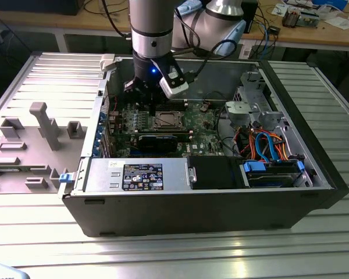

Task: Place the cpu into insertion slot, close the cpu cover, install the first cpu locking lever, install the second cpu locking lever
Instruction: 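Install the second cpu locking lever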

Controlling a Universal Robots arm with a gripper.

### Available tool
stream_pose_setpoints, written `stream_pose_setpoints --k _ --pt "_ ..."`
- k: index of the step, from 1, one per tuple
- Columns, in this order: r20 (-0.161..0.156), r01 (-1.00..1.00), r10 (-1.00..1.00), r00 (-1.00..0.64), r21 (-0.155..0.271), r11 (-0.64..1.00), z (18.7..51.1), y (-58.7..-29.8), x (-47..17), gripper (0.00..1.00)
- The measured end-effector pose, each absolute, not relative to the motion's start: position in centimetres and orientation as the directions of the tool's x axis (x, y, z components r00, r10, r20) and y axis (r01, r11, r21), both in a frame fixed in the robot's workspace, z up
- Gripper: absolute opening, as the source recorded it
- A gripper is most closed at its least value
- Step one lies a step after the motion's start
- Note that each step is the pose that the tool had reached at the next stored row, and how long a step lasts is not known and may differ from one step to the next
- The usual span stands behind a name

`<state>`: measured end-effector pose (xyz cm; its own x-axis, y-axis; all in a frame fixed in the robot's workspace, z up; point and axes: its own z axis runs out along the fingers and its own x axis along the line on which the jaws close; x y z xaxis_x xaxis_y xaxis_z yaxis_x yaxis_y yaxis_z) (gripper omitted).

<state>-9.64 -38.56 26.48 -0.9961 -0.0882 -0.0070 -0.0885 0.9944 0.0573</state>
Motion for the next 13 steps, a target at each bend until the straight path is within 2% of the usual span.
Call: stream_pose_setpoints --k 8,13 --pt "0.059 -0.084 -0.088 -0.994 0.063 0.994 26.3 -38.7 -6.9 0.11" --pt "0.074 -0.083 -0.088 -0.993 0.064 0.994 25.4 -38.7 -6.3 0.11"
